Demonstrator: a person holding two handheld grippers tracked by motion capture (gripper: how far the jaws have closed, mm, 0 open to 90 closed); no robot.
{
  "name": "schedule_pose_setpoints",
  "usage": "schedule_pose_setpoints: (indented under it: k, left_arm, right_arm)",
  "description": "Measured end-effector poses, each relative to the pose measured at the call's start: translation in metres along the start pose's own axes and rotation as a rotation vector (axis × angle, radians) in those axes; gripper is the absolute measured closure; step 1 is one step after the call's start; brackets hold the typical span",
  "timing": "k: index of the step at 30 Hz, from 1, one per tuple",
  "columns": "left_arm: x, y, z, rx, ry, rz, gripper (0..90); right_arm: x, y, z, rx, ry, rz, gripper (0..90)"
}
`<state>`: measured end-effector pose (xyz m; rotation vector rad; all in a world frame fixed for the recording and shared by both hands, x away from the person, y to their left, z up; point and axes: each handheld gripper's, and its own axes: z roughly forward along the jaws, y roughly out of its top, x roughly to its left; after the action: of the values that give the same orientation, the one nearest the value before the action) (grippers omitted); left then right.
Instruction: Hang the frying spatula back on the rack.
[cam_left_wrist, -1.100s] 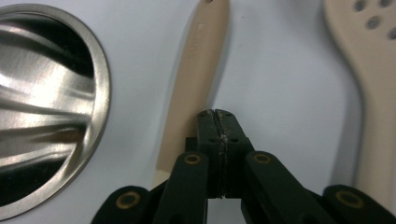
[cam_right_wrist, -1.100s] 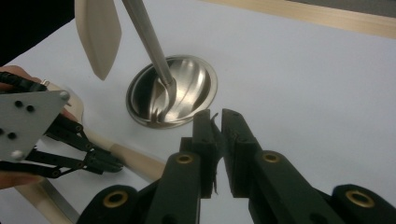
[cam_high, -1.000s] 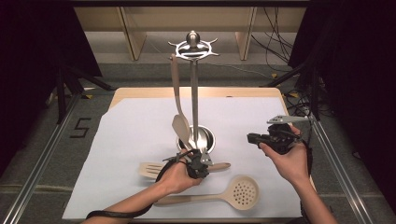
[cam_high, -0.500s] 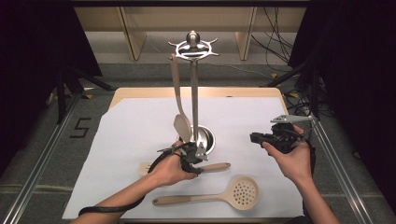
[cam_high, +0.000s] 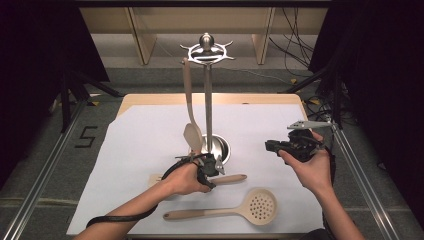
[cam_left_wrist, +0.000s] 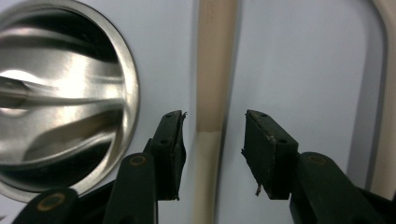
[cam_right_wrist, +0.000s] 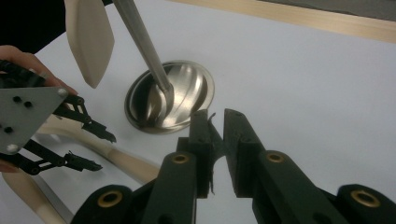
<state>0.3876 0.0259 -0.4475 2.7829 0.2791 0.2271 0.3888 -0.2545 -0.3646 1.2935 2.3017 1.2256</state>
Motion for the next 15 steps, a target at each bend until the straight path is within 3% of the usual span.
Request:
schedule_pose_setpoints:
  k: [3,5,6,10,12,14,15]
  left_arm:
    - [0.000,0.000,0.004,0.025,-0.018,-0.001,57.3]
    - [0.000,0.001,0.006,0.038,-0.028,0.005,58.0]
    - [0.000,0.001,0.007,0.052,-0.034,0.014,58.5]
    - [0.000,0.000,0.010,0.069,-0.025,0.023,60.7]
    - [0.000,-0.001,0.012,0.080,-0.024,0.023,62.2]
    - [0.001,-0.002,0.012,0.078,-0.029,0.015,62.5]
    - [0.002,-0.002,0.012,0.079,-0.033,0.010,62.8]
  right_arm:
    - [0.002,-0.002,-0.001,-0.002,0.017,0.039,82.3]
    - [0.000,-0.002,-0.003,-0.007,-0.004,0.007,82.3]
    - [0.002,-0.003,-0.003,-0.010,0.010,0.040,82.2]
    - [0.002,-0.002,-0.007,0.003,0.000,0.040,82.0]
    - [0.001,-0.001,-0.007,-0.010,-0.010,0.008,82.0]
    - [0.004,-0.002,-0.006,-0.015,0.006,0.034,82.0]
    - [0.004,-0.002,-0.007,-0.004,-0.010,0.030,82.0]
